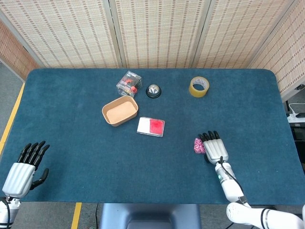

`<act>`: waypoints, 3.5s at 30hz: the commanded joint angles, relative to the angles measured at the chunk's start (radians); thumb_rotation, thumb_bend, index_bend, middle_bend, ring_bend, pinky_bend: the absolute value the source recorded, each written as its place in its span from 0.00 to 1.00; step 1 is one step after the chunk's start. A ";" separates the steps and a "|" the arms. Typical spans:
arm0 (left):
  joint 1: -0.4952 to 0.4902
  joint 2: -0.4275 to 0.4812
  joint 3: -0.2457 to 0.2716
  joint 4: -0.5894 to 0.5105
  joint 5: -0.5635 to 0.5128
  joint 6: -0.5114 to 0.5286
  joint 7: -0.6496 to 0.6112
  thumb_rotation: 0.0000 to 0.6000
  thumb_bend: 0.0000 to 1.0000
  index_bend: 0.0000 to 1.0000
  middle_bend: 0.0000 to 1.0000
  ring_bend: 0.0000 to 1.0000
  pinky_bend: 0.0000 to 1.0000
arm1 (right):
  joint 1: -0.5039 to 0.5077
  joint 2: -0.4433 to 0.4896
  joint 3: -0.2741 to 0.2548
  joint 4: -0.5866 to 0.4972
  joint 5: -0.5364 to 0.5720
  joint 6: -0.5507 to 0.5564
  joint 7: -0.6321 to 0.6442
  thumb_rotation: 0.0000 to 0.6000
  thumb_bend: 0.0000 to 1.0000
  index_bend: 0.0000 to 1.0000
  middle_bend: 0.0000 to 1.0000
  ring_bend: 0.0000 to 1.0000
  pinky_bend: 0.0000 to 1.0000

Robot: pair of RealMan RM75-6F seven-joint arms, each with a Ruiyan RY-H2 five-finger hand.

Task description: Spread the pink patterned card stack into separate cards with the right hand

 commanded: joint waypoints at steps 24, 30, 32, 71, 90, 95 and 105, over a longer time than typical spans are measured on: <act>-0.001 0.004 0.001 0.000 0.001 -0.001 -0.009 1.00 0.45 0.00 0.00 0.00 0.01 | 0.051 -0.028 -0.026 0.015 0.053 0.065 -0.019 1.00 0.29 0.24 0.22 0.02 0.00; -0.004 0.004 0.000 0.001 -0.003 -0.009 -0.010 1.00 0.45 0.00 0.00 0.00 0.01 | 0.058 -0.031 -0.032 0.015 0.051 0.082 -0.029 1.00 0.29 0.28 0.25 0.05 0.00; -0.005 0.004 0.000 0.001 -0.002 -0.009 -0.010 1.00 0.45 0.00 0.00 0.00 0.01 | 0.061 -0.033 -0.033 0.015 0.055 0.084 -0.032 1.00 0.29 0.29 0.26 0.06 0.00; -0.003 0.003 -0.002 -0.001 -0.002 -0.003 -0.003 1.00 0.45 0.00 0.00 0.00 0.01 | 0.060 -0.038 -0.048 0.009 -0.011 0.158 -0.017 1.00 0.29 0.64 0.49 0.31 0.04; 0.000 0.007 -0.002 -0.004 0.002 0.006 -0.009 1.00 0.45 0.00 0.00 0.00 0.01 | 0.038 -0.095 -0.155 -0.114 -0.239 0.199 -0.063 1.00 0.29 0.63 0.50 0.31 0.04; 0.000 0.008 0.005 -0.001 0.010 0.004 -0.008 1.00 0.45 0.00 0.00 0.00 0.01 | 0.035 -0.154 -0.148 -0.069 -0.241 0.184 -0.057 1.00 0.29 0.59 0.49 0.31 0.06; -0.004 0.009 0.008 0.003 0.011 -0.008 -0.008 1.00 0.45 0.00 0.00 0.00 0.01 | 0.034 -0.157 -0.152 -0.048 -0.221 0.140 -0.087 1.00 0.29 0.19 0.29 0.17 0.03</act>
